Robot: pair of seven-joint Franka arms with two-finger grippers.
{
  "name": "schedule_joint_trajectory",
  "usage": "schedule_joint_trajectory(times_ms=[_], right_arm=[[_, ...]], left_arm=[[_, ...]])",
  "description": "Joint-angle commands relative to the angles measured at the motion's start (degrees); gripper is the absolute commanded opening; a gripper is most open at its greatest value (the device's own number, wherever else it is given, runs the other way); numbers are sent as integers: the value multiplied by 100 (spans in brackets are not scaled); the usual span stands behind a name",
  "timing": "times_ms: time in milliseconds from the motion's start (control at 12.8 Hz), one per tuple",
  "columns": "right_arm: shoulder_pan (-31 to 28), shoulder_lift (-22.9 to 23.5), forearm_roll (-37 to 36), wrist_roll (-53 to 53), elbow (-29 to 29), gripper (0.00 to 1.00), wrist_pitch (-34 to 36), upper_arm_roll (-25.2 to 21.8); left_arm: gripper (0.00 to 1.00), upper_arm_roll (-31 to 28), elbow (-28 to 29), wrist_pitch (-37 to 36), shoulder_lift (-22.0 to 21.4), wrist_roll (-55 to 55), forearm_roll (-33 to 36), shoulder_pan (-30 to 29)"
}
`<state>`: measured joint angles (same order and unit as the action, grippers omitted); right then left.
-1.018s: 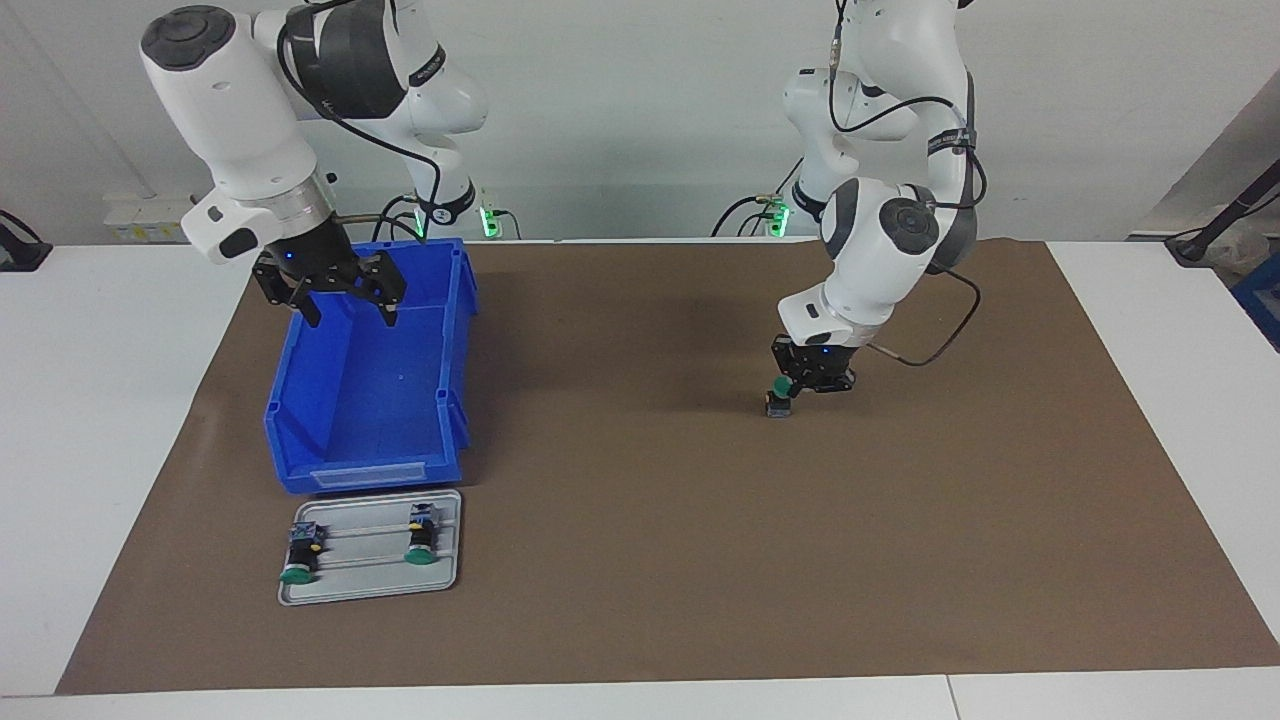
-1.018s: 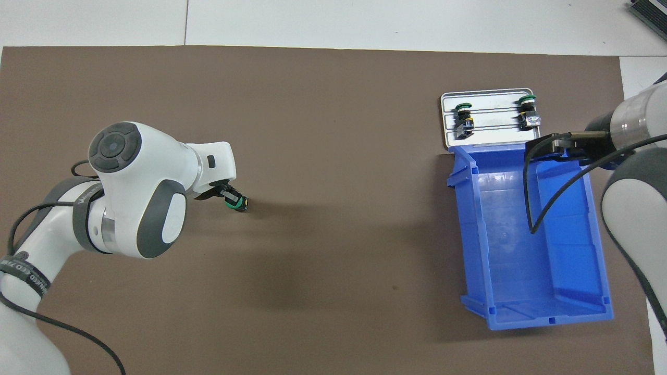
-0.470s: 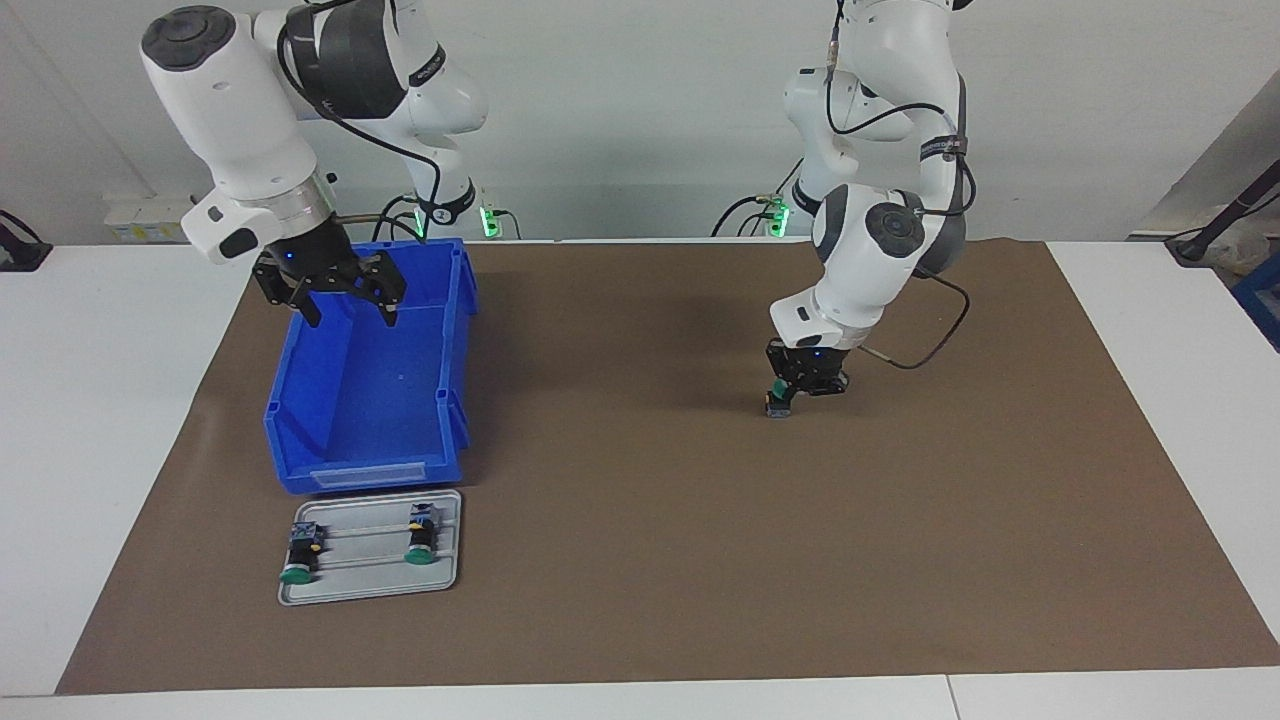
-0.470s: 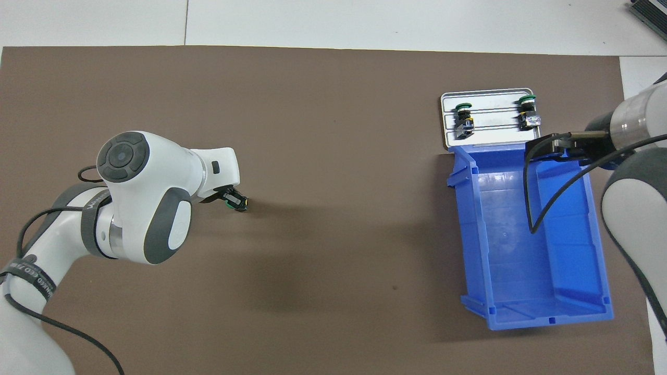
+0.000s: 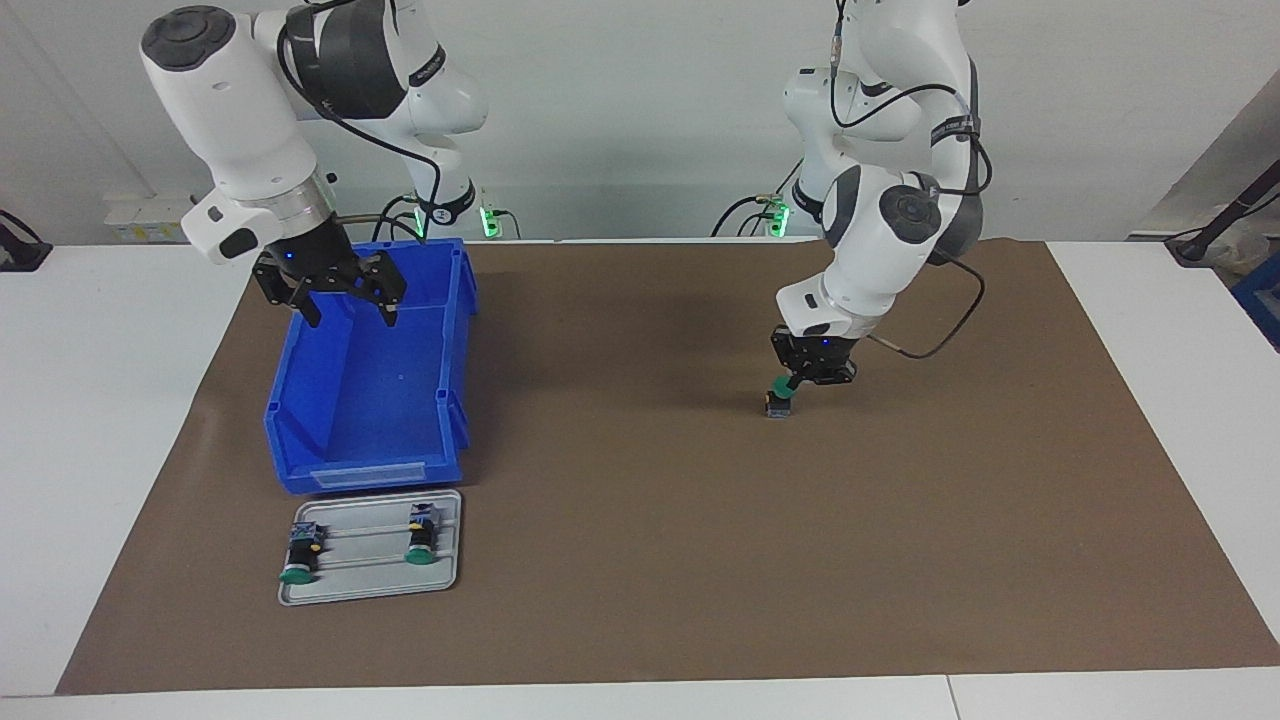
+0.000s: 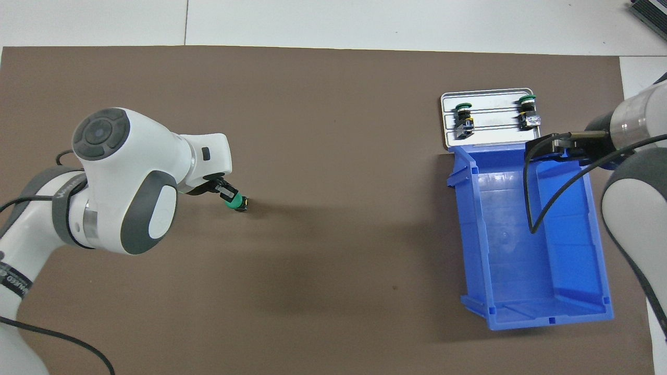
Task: Place and press button with both arms
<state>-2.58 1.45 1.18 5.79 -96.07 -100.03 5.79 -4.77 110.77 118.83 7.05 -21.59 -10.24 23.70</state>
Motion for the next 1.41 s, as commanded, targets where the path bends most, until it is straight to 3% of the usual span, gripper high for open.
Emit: schedule_joint_trajectory(times_ms=[0,626,1018,1331], right_arm=[[-41,-66,129,-139,-88,100,-17,10],[-41,-66,129,-139,-88,100,-17,1],[-41,-66,129,-139,-88,100,-17,9],[-41,-75,128,-139,-88,100,-17,1]], left_arm=[[99,-146,-345,-360,-37,234,362,-102],[100,-235,-528,-1203,-889,252,628,-1331],[100,-217,-2004,-2643,-661,243,1023,-1728],[100,-226,-2576,-3233,-485,287,1015,-1746]])
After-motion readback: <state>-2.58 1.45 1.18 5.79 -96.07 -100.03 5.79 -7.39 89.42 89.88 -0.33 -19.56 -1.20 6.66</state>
